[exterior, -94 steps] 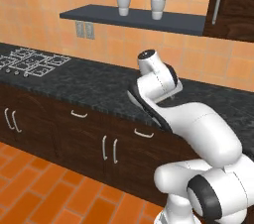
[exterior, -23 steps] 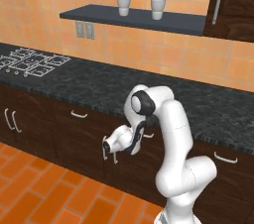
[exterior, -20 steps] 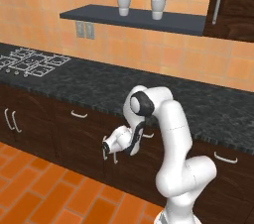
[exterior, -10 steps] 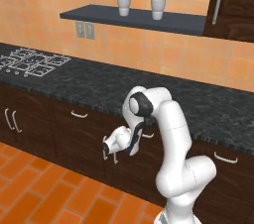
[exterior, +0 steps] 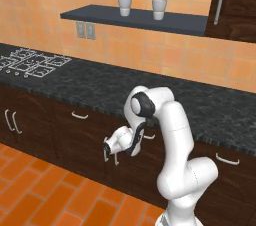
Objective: Take a straw from the drawer in front and place it inside the glass cup on the dining counter.
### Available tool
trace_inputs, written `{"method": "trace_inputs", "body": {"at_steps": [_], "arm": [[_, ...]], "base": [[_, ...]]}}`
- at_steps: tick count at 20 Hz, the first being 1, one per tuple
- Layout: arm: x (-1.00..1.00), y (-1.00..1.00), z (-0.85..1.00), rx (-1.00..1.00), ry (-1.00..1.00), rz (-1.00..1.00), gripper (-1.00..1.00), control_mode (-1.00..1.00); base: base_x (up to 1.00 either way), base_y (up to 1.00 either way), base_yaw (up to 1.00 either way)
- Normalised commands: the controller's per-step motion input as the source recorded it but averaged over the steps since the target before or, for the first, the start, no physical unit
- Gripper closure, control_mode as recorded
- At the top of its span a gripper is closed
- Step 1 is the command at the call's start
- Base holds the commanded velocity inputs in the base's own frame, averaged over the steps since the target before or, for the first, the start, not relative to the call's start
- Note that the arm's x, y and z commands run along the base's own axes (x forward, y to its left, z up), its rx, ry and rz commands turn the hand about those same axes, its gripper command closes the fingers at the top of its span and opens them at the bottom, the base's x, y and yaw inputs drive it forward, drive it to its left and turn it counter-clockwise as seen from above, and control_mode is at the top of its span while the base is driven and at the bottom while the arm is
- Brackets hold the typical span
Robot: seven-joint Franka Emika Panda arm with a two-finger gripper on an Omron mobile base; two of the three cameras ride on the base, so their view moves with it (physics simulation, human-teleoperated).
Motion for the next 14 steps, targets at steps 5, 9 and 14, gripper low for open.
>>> {"method": "trace_inputs", "body": {"at_steps": [5,9,14], "arm": [[-0.69,0.24,-0.20,0.09,-0.06,-0.04,1.00,-1.00],[-1.00,0.71,-0.26,0.02,-0.07,-0.07,1.00,-1.00],[-1.00,0.74,-0.25,0.01,-0.04,-0.08,1.00,-1.00]], "base": [[0.00,0.00,0.00],[0.00,0.00,0.00],[0.00,0.00,0.00]]}}
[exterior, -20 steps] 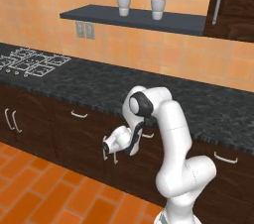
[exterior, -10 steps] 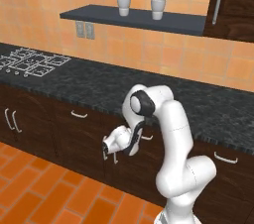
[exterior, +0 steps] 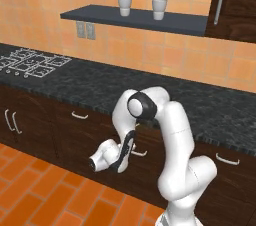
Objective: Take a straw from the drawer in front and place it inside the glass cup on the dining counter.
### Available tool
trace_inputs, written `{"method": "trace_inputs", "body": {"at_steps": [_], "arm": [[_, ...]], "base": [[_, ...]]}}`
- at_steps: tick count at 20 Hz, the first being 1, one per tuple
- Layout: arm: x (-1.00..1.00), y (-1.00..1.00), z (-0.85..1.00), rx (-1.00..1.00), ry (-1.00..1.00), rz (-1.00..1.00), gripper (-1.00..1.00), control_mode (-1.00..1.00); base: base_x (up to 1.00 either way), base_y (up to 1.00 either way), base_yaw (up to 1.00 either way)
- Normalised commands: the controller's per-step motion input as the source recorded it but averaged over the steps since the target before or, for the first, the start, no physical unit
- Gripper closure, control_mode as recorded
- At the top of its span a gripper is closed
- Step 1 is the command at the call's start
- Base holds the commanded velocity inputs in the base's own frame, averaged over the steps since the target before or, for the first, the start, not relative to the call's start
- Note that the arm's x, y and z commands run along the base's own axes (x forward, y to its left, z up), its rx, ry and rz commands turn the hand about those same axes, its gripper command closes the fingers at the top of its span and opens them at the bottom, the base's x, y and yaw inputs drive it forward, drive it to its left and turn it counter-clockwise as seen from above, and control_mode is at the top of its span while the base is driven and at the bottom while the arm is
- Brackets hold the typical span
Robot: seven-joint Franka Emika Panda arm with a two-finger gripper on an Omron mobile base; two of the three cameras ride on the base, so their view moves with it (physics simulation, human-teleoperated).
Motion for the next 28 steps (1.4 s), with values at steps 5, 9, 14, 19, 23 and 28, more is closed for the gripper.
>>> {"method": "trace_inputs", "body": {"at_steps": [5,9,14,19,23,28], "arm": [[-1.00,0.77,-0.12,0.01,0.01,-0.10,1.00,-1.00],[-1.00,0.77,-0.18,0.00,0.01,-0.10,1.00,-1.00],[-0.86,0.90,-0.27,0.00,0.00,-0.08,1.00,-1.00],[-0.48,0.97,-0.32,0.00,0.00,-0.06,1.00,-1.00],[-0.19,0.80,-0.13,0.00,0.00,-0.07,1.00,-1.00],[-0.10,0.58,0.09,0.00,0.01,-0.04,1.00,-1.00]], "base": [[0.00,0.00,0.00],[0.00,0.00,0.00],[0.00,0.00,0.00],[0.00,0.00,0.00],[0.00,0.00,0.00],[0.00,0.00,0.00]]}}
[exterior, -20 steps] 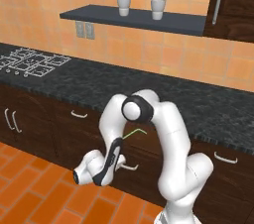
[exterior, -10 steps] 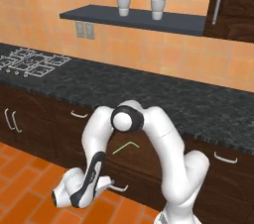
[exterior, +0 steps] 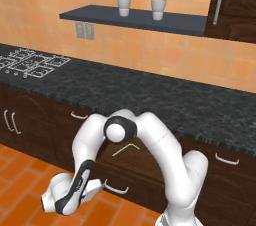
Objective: Take a straw from the drawer in front and place it inside the glass cup on the dining counter.
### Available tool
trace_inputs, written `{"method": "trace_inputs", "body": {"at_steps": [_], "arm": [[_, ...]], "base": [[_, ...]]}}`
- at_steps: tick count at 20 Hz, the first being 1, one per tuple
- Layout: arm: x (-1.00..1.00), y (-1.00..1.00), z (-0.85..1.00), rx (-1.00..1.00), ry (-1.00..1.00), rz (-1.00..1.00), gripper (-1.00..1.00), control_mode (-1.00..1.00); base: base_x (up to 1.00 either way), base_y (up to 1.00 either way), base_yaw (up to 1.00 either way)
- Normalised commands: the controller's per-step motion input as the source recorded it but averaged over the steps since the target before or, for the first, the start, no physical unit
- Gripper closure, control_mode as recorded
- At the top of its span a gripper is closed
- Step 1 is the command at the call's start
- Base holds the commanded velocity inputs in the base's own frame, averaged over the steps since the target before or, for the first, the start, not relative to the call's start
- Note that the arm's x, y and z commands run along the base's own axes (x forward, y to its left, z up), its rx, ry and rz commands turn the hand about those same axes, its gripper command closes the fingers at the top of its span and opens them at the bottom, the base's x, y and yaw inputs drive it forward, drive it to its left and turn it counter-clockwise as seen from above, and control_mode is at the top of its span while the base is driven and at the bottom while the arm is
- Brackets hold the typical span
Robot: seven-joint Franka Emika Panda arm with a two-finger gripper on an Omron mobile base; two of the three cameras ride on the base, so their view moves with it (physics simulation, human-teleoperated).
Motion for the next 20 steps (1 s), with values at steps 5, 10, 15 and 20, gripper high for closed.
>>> {"method": "trace_inputs", "body": {"at_steps": [5,10,15,20], "arm": [[-0.12,0.05,0.68,0.00,0.09,-0.04,1.00,-1.00],[-0.22,-0.10,0.89,0.00,0.07,0.00,1.00,-1.00],[-0.26,-0.12,0.88,0.11,0.01,-0.01,1.00,-1.00],[-0.03,-0.27,1.00,0.39,0.02,-0.07,1.00,-1.00]], "base": [[0.00,0.00,0.00],[0.00,0.00,0.00],[0.00,0.00,0.00],[0.00,0.00,0.00]]}}
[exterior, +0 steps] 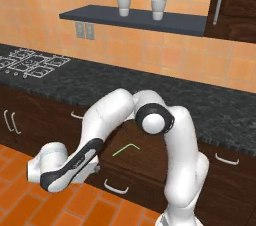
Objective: Take a straw from the drawer in front and place it inside the glass cup on the dining counter.
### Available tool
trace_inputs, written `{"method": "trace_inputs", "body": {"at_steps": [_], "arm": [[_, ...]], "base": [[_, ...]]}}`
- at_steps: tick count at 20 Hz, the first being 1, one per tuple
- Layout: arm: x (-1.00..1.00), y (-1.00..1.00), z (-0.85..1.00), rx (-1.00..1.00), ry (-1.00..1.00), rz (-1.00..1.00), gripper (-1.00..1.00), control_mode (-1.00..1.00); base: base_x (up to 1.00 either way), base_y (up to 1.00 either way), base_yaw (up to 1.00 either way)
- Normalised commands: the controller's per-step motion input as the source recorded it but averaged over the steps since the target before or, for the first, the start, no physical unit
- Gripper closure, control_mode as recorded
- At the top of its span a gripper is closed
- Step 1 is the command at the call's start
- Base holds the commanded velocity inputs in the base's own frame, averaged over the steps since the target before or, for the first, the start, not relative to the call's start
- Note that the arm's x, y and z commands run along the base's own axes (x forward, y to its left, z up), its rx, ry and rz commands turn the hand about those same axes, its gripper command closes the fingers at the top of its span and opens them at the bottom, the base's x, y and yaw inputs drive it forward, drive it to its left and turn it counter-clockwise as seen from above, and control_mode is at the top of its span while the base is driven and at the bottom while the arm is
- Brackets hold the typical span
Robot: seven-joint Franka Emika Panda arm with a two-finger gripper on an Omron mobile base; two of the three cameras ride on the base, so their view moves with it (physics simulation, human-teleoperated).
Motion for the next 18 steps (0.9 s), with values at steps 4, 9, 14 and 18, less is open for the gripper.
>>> {"method": "trace_inputs", "body": {"at_steps": [4,9,14,18], "arm": [[0.00,-0.37,0.98,0.55,0.09,-0.13,1.00,-1.00],[0.00,-0.68,0.50,0.56,0.10,-0.04,1.00,-1.00],[0.00,-0.70,0.11,0.43,0.01,0.04,1.00,-1.00],[0.19,-0.42,0.73,0.12,0.04,0.03,1.00,-1.00]], "base": [[0.00,0.00,0.00],[0.00,0.00,0.00],[0.00,0.00,0.00],[0.00,0.00,0.00]]}}
